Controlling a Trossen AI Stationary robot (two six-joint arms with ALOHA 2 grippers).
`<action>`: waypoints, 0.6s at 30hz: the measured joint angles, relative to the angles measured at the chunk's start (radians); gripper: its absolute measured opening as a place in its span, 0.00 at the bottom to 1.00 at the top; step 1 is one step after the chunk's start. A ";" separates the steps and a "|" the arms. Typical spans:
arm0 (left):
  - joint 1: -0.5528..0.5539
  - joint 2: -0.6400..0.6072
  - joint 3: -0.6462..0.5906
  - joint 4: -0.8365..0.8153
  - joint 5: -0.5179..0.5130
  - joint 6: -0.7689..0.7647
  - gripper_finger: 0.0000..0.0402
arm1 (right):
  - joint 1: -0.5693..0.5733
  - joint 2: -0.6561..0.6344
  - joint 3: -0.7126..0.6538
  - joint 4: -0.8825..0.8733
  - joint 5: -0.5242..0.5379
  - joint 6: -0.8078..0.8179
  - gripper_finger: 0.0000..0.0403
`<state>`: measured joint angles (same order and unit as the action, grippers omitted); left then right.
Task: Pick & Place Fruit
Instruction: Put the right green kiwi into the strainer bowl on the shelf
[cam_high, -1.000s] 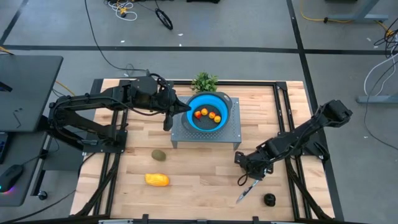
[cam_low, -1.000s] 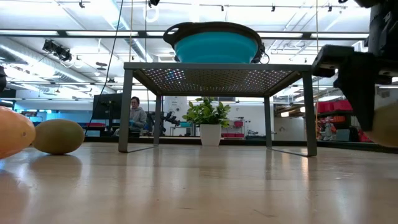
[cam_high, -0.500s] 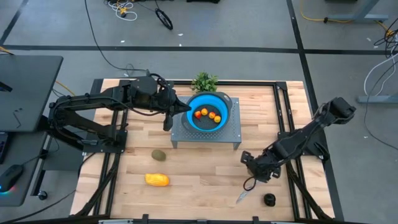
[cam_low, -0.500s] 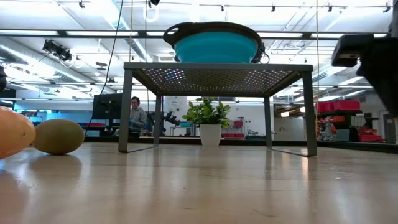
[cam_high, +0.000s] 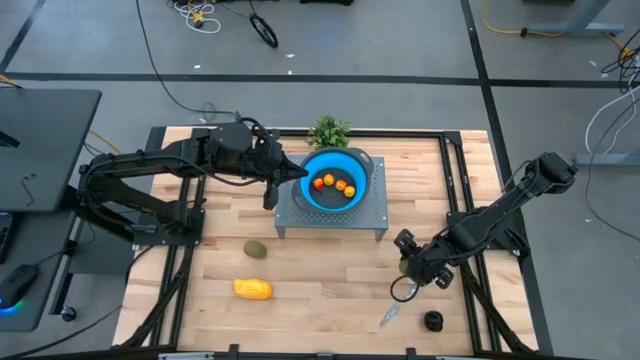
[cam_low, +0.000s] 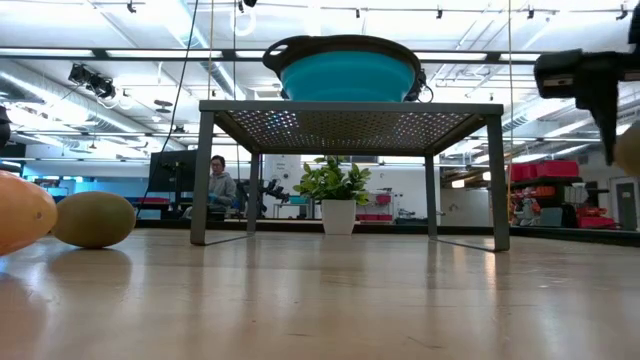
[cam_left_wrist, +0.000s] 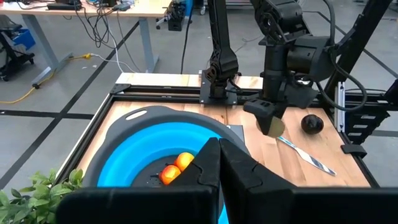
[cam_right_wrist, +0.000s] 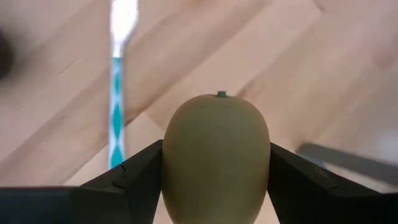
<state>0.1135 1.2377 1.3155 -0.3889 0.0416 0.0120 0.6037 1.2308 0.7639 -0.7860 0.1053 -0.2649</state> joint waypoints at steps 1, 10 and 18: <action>0.000 0.000 0.000 0.000 0.000 0.000 0.01 | 0.000 0.000 0.000 0.000 0.020 0.029 0.62; 0.000 0.000 0.000 0.000 0.003 -0.006 0.01 | 0.000 0.000 0.000 0.027 0.103 0.258 0.62; 0.000 0.000 0.000 0.000 0.004 -0.008 0.01 | -0.001 0.000 0.108 -0.043 0.211 0.276 0.62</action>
<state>0.1135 1.2377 1.3155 -0.3885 0.0460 0.0040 0.6029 1.2308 0.8720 -0.8294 0.3162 0.0109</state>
